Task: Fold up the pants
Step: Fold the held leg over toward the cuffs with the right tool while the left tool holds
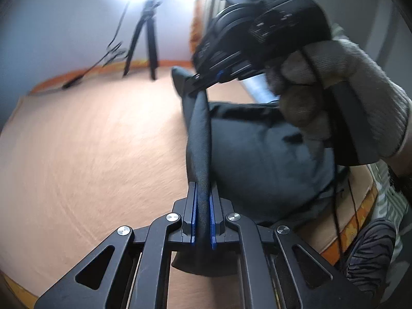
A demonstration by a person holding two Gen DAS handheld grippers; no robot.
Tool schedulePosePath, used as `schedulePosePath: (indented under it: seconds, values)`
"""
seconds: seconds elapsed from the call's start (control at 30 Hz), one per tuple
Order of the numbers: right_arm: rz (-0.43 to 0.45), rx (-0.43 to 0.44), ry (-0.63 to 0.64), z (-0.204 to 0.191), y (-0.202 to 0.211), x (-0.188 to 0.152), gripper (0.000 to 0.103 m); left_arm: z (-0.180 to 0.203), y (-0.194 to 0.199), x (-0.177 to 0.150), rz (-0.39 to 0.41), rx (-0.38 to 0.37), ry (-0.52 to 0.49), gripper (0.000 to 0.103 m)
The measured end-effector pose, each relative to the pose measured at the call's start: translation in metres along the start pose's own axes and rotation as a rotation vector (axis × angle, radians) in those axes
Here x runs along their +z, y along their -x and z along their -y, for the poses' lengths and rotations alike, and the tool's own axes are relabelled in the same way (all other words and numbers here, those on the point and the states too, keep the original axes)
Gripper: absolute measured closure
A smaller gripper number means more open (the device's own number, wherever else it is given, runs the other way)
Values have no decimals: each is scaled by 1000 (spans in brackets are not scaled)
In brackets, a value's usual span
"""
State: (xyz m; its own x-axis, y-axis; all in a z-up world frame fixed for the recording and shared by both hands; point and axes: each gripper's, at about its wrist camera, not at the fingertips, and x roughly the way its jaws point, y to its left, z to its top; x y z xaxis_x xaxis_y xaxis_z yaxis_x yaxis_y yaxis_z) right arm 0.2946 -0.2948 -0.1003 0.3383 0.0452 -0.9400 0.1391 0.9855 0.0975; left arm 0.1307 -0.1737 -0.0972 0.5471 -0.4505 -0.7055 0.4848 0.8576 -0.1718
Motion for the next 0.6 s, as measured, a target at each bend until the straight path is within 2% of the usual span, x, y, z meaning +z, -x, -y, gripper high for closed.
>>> schedulePosePath:
  seconds: [0.17, 0.6]
  values:
    - [48, 6, -6, 15, 29, -8, 103, 38, 11, 11, 35, -16, -96, 97]
    - [125, 14, -65, 84, 84, -38, 103, 106, 4, 26, 33, -122, -208, 98]
